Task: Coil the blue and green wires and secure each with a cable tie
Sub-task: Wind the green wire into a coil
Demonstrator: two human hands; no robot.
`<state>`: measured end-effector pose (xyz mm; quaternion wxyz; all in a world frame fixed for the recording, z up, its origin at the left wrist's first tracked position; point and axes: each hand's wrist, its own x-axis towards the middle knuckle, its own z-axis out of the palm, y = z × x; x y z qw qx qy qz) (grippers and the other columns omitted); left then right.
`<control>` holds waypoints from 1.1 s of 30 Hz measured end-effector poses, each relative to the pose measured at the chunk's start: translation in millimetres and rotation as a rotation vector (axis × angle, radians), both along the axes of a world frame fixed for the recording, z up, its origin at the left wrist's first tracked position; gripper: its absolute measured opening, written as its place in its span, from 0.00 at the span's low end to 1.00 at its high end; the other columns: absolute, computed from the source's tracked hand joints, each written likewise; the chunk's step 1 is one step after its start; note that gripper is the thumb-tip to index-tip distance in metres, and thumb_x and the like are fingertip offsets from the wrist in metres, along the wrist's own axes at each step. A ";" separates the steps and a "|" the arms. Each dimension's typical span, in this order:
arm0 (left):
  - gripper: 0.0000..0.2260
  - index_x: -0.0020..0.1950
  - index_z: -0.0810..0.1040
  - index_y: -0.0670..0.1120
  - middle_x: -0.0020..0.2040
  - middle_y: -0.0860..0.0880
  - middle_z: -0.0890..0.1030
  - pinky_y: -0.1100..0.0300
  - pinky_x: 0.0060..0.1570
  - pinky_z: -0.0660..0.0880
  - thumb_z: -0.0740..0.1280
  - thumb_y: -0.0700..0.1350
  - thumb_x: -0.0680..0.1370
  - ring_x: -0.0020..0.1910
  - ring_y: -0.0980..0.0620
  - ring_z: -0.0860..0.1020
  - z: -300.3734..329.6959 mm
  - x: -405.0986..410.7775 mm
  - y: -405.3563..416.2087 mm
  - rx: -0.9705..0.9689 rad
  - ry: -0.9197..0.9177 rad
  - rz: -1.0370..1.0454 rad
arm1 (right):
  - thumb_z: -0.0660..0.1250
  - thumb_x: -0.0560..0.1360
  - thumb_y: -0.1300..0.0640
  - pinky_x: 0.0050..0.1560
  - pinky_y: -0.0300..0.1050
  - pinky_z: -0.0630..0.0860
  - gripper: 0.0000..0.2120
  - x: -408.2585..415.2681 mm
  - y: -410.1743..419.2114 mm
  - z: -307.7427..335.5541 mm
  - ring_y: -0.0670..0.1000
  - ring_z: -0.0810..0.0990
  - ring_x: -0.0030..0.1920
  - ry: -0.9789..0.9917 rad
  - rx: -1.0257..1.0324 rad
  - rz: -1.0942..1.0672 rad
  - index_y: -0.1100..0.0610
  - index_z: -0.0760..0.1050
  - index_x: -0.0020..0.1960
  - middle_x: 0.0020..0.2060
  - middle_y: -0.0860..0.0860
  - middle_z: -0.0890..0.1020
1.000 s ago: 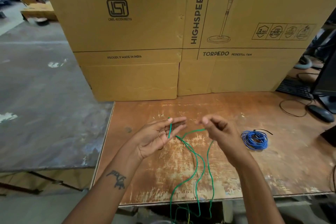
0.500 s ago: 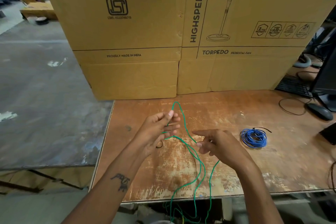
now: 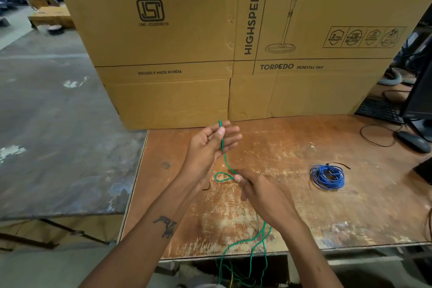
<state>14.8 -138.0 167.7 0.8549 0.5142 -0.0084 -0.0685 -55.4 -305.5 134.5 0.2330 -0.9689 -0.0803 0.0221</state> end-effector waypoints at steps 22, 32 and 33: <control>0.10 0.54 0.76 0.41 0.40 0.43 0.85 0.54 0.36 0.76 0.61 0.47 0.86 0.31 0.43 0.81 -17.4 -36.5 -17.8 0.385 -0.269 -0.157 | 0.58 0.88 0.45 0.37 0.37 0.70 0.12 5.9 -29.8 62.8 0.42 0.78 0.37 -0.145 0.261 0.024 0.48 0.76 0.51 0.33 0.38 0.79; 0.11 0.55 0.80 0.41 0.35 0.47 0.81 0.55 0.35 0.75 0.63 0.47 0.83 0.29 0.51 0.80 -2.4 -34.3 7.6 0.283 -0.084 -0.444 | 0.82 0.70 0.49 0.30 0.43 0.69 0.13 42.5 -34.4 43.8 0.46 0.75 0.30 -0.179 0.843 -0.097 0.57 0.83 0.43 0.31 0.49 0.83; 0.11 0.55 0.80 0.41 0.34 0.47 0.80 0.57 0.35 0.76 0.63 0.46 0.83 0.29 0.50 0.80 0.4 -35.4 8.2 0.250 -0.065 -0.470 | 0.79 0.73 0.49 0.31 0.43 0.67 0.11 45.3 -34.3 40.5 0.46 0.73 0.30 -0.084 0.895 -0.061 0.57 0.84 0.45 0.32 0.49 0.83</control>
